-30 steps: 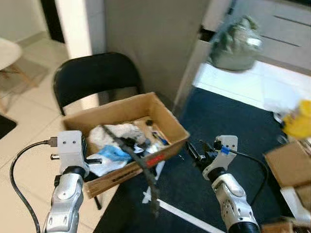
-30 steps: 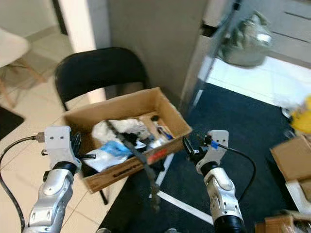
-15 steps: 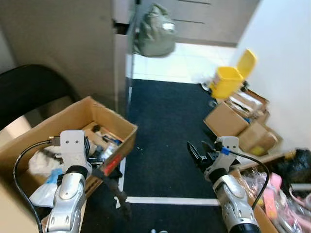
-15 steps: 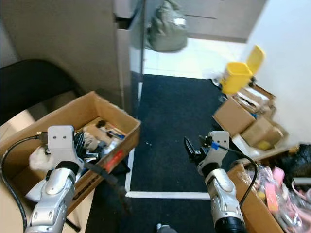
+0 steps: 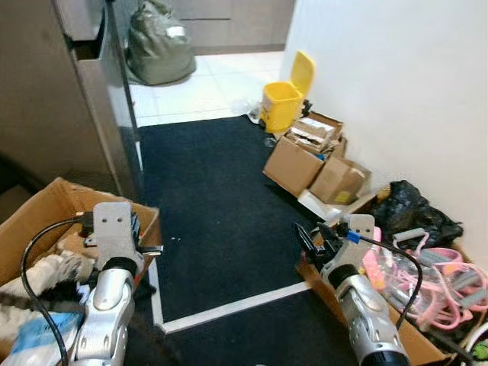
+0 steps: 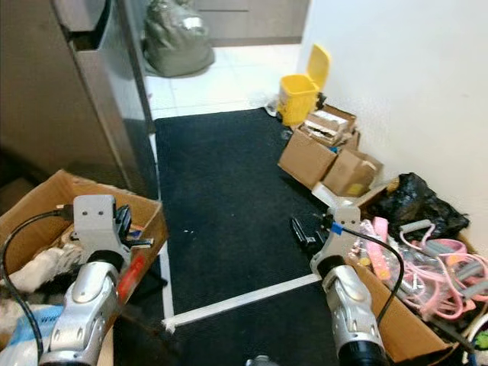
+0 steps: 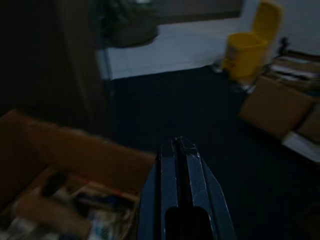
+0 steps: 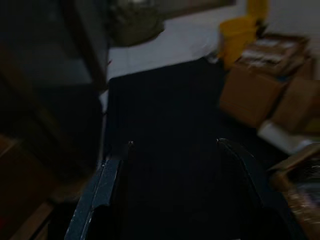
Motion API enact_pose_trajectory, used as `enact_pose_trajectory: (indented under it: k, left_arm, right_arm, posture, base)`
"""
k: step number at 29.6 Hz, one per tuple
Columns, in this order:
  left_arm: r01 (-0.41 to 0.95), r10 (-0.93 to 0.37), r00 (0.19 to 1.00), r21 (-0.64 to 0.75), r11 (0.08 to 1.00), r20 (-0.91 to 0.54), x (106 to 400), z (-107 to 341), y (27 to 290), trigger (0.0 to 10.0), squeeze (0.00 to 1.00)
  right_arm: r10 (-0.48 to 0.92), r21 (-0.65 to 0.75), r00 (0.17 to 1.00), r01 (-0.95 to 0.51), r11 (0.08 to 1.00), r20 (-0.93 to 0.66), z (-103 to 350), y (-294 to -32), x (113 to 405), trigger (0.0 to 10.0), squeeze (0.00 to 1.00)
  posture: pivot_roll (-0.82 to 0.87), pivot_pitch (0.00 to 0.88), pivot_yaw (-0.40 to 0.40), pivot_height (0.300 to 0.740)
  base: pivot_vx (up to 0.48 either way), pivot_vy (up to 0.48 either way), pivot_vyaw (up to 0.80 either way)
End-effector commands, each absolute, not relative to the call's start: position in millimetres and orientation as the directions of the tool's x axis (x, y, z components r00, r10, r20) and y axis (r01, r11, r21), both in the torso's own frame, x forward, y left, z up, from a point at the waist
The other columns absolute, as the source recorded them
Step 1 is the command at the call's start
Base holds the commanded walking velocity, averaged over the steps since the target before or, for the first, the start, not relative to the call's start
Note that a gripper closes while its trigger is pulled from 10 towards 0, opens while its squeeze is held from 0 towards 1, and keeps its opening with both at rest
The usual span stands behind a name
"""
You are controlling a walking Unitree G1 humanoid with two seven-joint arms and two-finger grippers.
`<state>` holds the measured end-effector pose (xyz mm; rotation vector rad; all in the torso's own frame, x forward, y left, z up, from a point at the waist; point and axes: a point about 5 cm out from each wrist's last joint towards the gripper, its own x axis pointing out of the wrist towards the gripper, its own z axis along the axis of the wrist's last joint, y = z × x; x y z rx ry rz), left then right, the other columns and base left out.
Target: Picking trash to rubbish bin
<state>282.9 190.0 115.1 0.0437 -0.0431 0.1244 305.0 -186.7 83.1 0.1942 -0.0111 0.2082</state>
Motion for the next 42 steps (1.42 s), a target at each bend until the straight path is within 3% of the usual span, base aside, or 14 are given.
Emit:
enact_pose_trajectory:
  k: [1, 14, 18, 23, 30, 42]
  left_arm:
    - [-0.116, 0.116, 0.993, 0.066, 0.991, 0.011, 281, 108, 190, 10.0, 0.0]
    - [-0.093, 0.096, 0.995, 0.113, 0.989, -0.021, 284, 104, 191, 10.0, 0.0]
    - [-0.062, 0.066, 0.998, 0.132, 0.989, -0.024, 286, 105, 190, 10.0, 0.0]
    - [0.016, -0.01, 0.999, 0.171, 0.985, -0.033, 301, 113, 190, 10.0, 0.0]
    - [0.066, -0.06, 0.997, 0.196, 0.978, -0.04, 314, 117, 188, 10.0, 0.0]
    - [0.056, -0.049, 0.998, 0.161, 0.985, -0.048, 310, 110, 183, 10.0, 0.0]
  right_arm:
    - [0.192, 0.203, 0.981, -0.189, 0.961, 0.004, 76, -188, 300, 10.0, 0.0]
    - [0.101, 0.231, 0.992, -0.08, 0.97, -0.08, 60, -201, 296, 10.0, 0.0]
    - [0.066, 0.245, 0.994, -0.044, 0.968, -0.082, 59, -202, 296, 10.0, 0.0]
    - [0.015, 0.276, 0.997, 0.008, 0.961, -0.082, 56, -198, 298, 10.0, 0.0]
    - [-0.033, 0.29, 0.997, 0.053, 0.956, -0.075, 52, -198, 293, 10.0, 0.0]
    - [-0.03, 0.271, 0.996, 0.051, 0.961, -0.082, 51, -200, 291, 10.0, 0.0]
  posture:
    - [0.05, 0.139, -0.065, 0.74]
    - [0.05, 0.14, -0.06, 0.74]
    - [0.06, 0.135, -0.025, 0.74]
    - [0.07, 0.114, 0.077, 0.74]
    - [0.05, 0.109, 0.129, 0.74]
    - [0.06, 0.116, 0.097, 0.74]
  base:
    - [0.0, 0.0, -0.8]
    - [0.0, 0.0, -0.8]
    - [0.0, 0.0, -0.8]
    - [0.0, 0.0, -0.8]
    - [0.0, 0.0, -0.8]
    - [0.0, 0.0, -0.8]
